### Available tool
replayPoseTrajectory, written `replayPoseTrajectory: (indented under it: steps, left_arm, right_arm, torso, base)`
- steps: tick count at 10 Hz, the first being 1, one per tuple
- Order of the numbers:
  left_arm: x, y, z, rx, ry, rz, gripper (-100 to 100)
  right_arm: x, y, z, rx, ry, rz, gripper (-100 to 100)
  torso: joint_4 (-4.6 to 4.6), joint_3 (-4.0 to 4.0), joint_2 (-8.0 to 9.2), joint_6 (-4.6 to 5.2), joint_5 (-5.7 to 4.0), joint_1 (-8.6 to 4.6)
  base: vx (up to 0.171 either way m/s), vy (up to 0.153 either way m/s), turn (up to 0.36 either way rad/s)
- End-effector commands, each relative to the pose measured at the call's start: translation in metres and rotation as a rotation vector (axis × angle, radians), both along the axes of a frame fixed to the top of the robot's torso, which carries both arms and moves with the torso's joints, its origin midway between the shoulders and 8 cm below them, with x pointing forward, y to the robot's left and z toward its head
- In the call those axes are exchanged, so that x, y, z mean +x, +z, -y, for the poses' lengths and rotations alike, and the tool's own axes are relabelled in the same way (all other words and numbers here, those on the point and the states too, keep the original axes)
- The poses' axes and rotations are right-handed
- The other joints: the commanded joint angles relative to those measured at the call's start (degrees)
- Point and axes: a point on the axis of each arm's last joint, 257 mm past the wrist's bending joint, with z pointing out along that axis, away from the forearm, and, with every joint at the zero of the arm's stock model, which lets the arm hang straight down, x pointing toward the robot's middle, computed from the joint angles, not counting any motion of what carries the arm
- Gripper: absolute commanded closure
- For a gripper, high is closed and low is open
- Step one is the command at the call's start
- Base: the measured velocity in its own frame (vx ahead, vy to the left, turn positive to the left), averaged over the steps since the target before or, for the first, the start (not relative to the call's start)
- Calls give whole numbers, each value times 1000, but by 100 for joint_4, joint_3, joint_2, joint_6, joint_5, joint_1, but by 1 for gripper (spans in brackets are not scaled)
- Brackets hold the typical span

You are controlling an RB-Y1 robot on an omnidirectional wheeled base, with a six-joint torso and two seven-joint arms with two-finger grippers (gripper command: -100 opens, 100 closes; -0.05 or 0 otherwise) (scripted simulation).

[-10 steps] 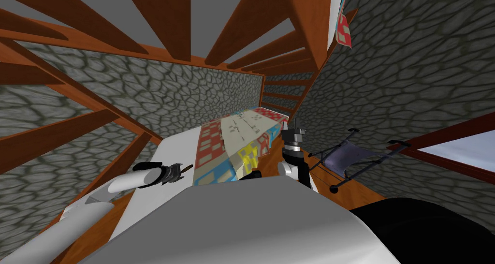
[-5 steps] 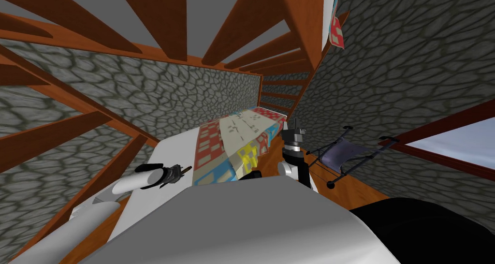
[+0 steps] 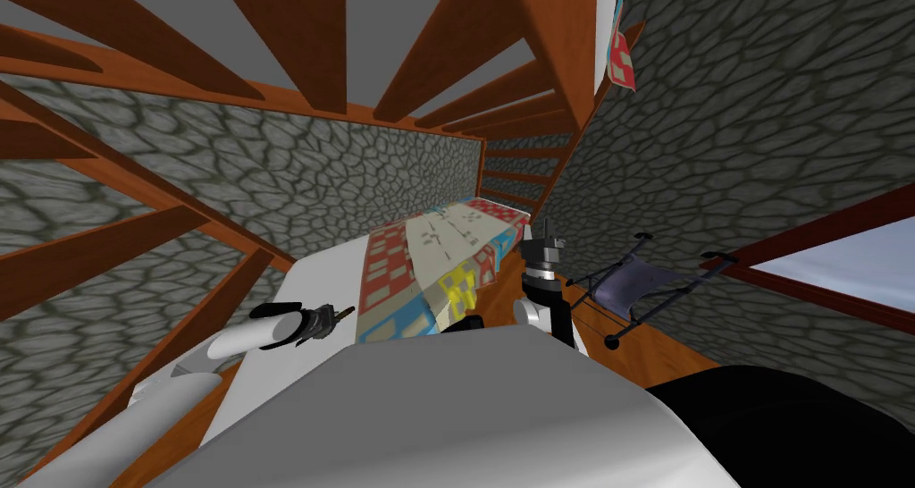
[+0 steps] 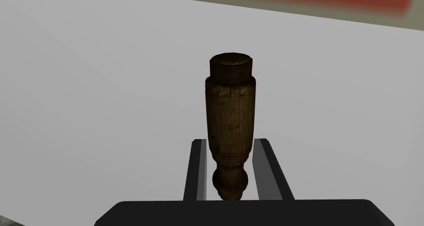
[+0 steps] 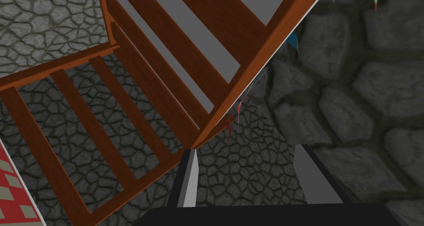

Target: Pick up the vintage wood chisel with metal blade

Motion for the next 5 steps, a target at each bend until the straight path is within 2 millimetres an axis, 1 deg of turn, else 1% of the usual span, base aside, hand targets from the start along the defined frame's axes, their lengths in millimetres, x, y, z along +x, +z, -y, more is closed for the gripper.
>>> replayPoseTrajectory:
  steps: [1,3,4,5]
  left_arm:
    - [1,8,2,1,-12,0,100]
    - [3,16,5,1,-26,-2,100]
    - [2,13,3,1,-22,-1,100]
    - [2,13,3,1,-22,-2,0]
  right_arm:
    - [0,0,0,0,0,0,0]
    - [0,0,0,0,0,0,0]
    - [0,0,0,0,0,0,0]
    - [0,0,0,0,0,0,0]
  torso:
    - [0,0,0,0,0,0]
    - [-1,-1,-2,-4,-4,-9]
    - [0,-1,-1,-2,-4,-11]
    - [0,-1,-1,0,-1,-7]
  base:
    - [11,-7,92]
    - [14,-21,98]
    - [3,-10,15]
    - [0,0,0]
